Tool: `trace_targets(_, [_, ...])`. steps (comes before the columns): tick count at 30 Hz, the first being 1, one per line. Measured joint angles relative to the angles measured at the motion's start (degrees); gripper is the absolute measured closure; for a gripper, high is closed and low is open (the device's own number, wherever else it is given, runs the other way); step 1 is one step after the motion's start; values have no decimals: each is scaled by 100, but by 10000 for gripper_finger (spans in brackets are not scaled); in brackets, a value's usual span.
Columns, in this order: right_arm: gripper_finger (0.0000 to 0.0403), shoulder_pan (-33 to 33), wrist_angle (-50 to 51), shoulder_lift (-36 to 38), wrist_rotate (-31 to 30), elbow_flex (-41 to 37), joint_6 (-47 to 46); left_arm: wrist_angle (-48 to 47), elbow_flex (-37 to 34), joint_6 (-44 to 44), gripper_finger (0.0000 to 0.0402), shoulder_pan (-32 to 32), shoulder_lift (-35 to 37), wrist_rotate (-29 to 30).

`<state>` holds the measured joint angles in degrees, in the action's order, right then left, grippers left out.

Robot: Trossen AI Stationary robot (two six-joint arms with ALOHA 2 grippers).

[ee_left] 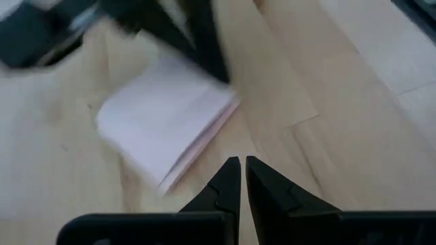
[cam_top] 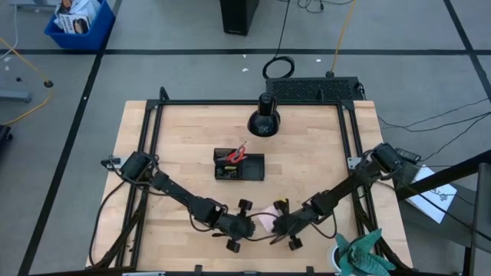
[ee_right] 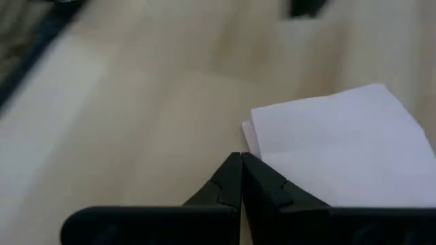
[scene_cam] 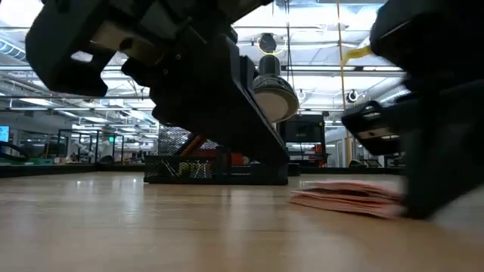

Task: Pick and place office supplies into organizer
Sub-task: Put the top sticky note into the desk organizer

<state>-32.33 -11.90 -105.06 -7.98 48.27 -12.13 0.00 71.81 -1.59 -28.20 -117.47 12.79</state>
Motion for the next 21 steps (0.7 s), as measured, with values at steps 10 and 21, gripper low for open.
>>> trace_targets(10, [399,-19,-357,319,-187,0,64,3,0,1832,366,-187,0,1199])
trace_targets(21, [399,-240,761,1166,-1604,5,-378,-75,0,2295,225,-177,-68,1224])
